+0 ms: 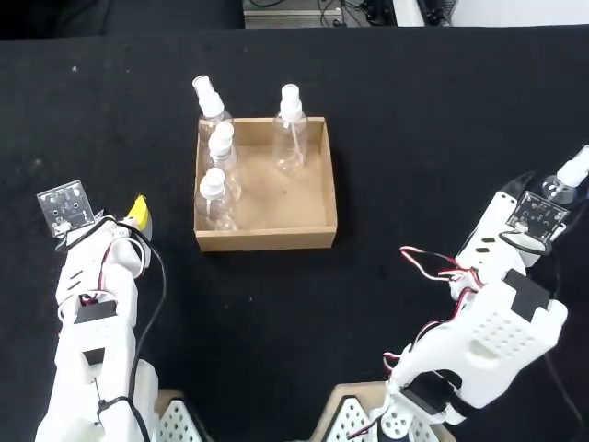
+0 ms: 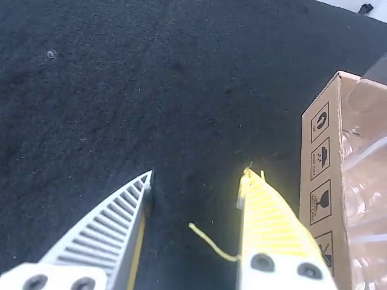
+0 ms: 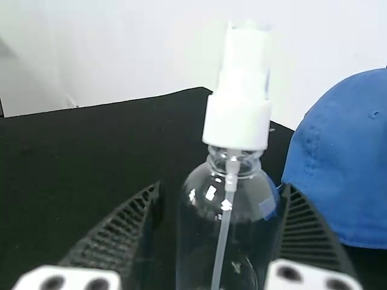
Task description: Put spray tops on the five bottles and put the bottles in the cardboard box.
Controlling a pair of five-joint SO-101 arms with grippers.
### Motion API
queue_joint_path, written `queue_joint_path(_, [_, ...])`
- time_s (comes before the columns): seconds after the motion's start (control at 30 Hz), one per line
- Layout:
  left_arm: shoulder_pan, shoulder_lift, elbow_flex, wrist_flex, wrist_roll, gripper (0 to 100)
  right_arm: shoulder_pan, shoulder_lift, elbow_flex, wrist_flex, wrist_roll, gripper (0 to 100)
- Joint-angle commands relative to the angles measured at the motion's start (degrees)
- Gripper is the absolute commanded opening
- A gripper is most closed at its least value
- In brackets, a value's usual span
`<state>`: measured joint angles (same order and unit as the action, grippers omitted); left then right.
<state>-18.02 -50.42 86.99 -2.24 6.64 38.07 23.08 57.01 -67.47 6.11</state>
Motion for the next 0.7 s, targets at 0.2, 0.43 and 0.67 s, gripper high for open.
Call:
queue_joint_path(0.2, [0.84, 0.09, -0.57, -1.23, -0.26, 21, 2.9, -3.82, -0.22, -0.35, 0.18, 17.0])
queue_joint_path(0.43, [0.84, 0.09, -0.57, -1.32, -0.26, 21, 4.48, -3.91, -0.4, -0.35, -0.18, 14.2])
queue_joint_path(0.67, [0.84, 0.09, -0.57, -1.32, -0.26, 21, 5.27, -6.55, 0.75, -0.18, -0.35, 14.1])
